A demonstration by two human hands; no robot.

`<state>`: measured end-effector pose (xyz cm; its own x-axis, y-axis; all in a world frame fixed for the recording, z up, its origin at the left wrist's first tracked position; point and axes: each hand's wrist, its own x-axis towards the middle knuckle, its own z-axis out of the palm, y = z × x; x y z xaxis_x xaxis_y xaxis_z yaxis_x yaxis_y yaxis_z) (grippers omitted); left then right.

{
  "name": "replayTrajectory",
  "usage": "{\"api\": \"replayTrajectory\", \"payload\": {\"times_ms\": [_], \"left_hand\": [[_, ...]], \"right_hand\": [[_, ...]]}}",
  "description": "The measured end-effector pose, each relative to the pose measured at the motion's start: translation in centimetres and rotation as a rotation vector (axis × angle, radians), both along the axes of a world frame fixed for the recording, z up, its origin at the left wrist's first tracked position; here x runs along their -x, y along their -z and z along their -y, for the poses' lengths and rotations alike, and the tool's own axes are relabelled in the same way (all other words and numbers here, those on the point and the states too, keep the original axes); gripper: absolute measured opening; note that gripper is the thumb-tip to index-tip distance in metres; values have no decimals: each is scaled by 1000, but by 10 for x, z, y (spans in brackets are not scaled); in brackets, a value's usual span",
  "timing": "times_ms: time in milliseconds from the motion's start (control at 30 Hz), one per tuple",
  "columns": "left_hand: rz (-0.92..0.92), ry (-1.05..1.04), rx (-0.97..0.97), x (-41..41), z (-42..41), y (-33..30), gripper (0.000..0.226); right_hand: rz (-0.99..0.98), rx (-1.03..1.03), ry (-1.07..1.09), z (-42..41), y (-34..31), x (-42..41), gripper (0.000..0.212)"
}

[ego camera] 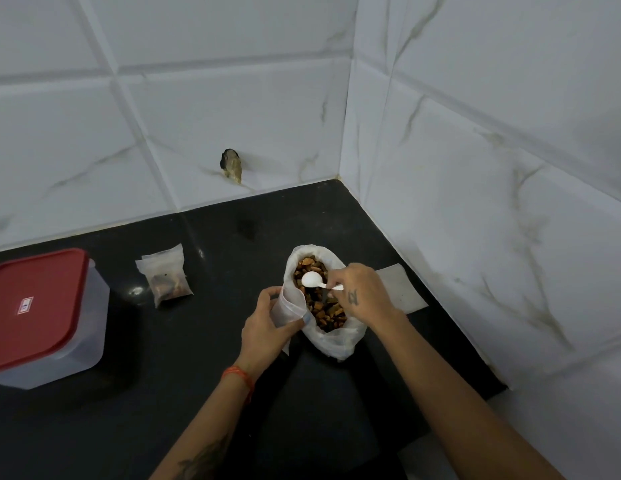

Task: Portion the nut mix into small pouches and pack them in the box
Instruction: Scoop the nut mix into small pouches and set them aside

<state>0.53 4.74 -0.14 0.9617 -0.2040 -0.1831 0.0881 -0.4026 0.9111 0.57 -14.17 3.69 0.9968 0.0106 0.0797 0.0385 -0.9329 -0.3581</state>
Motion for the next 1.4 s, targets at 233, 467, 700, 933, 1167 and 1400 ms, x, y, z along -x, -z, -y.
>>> {"api": "replayTrajectory", "payload": {"times_ms": [233,467,700,933,1167,1400], "left_hand": [[-6,1,-11,-1,1,1,60],[2,16,-73,-1,0,3,59],[-28,34,-100,1,1,2,59],[-47,22,-84,3,4,3,59],[-26,18,-96,6,6,-2,55],[-48,-4,-29,6,9,-2,54]], "right_hand": [[65,-177,187,15,-17,22,8],[-53,9,132,-2,-26,32,15],[-152,-38,87,-8,-23,22,13],[-187,-147,153,4,-18,21,10],[-359,-607,326,5,-18,17,4],[-474,-1018,460,10,-22,21,11]]}}
